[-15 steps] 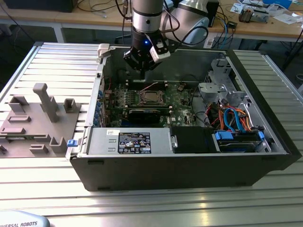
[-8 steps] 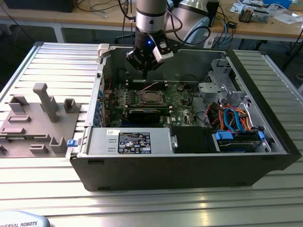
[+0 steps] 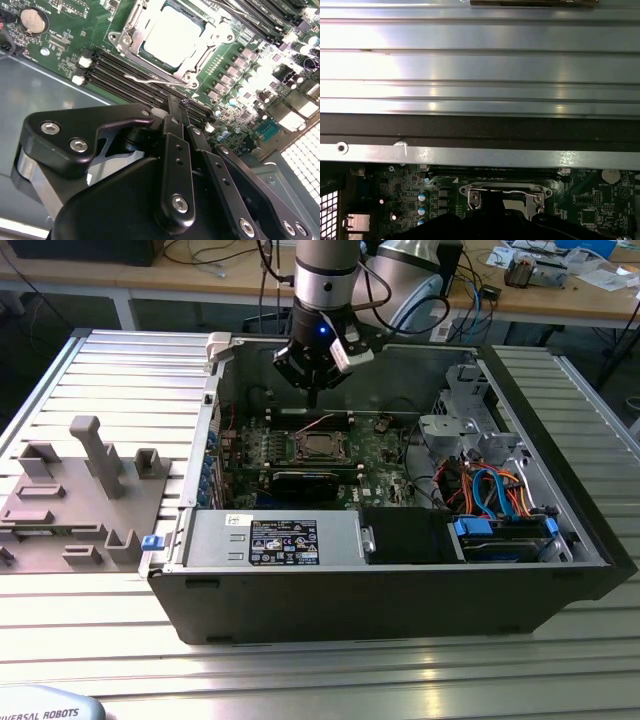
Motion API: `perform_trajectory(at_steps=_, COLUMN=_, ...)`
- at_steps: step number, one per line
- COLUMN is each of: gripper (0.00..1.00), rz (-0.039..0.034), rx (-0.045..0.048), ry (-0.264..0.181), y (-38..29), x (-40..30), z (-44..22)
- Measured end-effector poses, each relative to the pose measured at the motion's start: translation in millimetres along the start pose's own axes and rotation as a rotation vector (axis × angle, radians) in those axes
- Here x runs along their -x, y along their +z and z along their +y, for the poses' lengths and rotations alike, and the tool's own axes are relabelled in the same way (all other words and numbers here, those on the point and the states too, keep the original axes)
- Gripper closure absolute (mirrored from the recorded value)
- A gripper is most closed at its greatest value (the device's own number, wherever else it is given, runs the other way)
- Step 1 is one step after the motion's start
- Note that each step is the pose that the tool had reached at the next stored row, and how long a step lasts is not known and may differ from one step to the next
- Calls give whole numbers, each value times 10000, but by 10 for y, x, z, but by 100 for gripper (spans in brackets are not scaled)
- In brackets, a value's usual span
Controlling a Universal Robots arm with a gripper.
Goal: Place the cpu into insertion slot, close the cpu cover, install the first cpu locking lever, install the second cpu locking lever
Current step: 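Install the first cpu locking lever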
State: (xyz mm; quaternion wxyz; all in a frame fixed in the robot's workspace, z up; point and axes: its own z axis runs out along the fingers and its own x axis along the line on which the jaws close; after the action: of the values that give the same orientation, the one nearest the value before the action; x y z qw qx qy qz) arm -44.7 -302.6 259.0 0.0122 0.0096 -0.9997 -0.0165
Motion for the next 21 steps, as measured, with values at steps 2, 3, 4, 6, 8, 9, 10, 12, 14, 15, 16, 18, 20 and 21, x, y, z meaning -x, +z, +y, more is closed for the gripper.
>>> perform_trajectory(at_steps=2, gripper=89, rz=2, rx=0, ry=1, y=-1, x=24, z=0)
perform_trajectory(at_steps=3, gripper=89, rz=2, rx=0, ry=1, y=-1, x=34, z=-1)
perform_trajectory(at_steps=4, gripper=89, rz=4, rx=-1, ry=1, y=-1, x=44, z=-1)
perform_trajectory(at_steps=6, gripper=89, rz=6, rx=-1, ry=1, y=-2, x=67, z=-1)
perform_trajectory(at_steps=8, gripper=89, rz=7, rx=1, ry=0, y=-1, x=89, z=-2)
perform_trajectory(at_steps=9, gripper=89, rz=7, rx=1, ry=1, y=4, x=90, z=-1)
perform_trajectory(at_steps=10, gripper=89, rz=7, rx=1, ry=1, y=8, x=90, z=-1)
perform_trajectory(at_steps=12, gripper=89, rz=8, rx=0, ry=-7, y=17, x=90, z=-2)
perform_trajectory(at_steps=14, gripper=89, rz=10, rx=-2, ry=-61, y=31, x=87, z=-3)
perform_trajectory(at_steps=15, gripper=89, rz=11, rx=-2, ry=-94, y=36, x=83, z=-3)
perform_trajectory(at_steps=16, gripper=89, rz=13, rx=-4, ry=-115, y=39, x=81, z=-3)
perform_trajectory(at_steps=18, gripper=89, rz=15, rx=-5, ry=-131, y=41, x=81, z=-3)
perform_trajectory(at_steps=20, gripper=89, rz=13, rx=-4, ry=-131, y=42, x=80, z=-3)
perform_trajectory(at_steps=21, gripper=89, rz=13, rx=-4, ry=-131, y=42, x=80, z=-2)
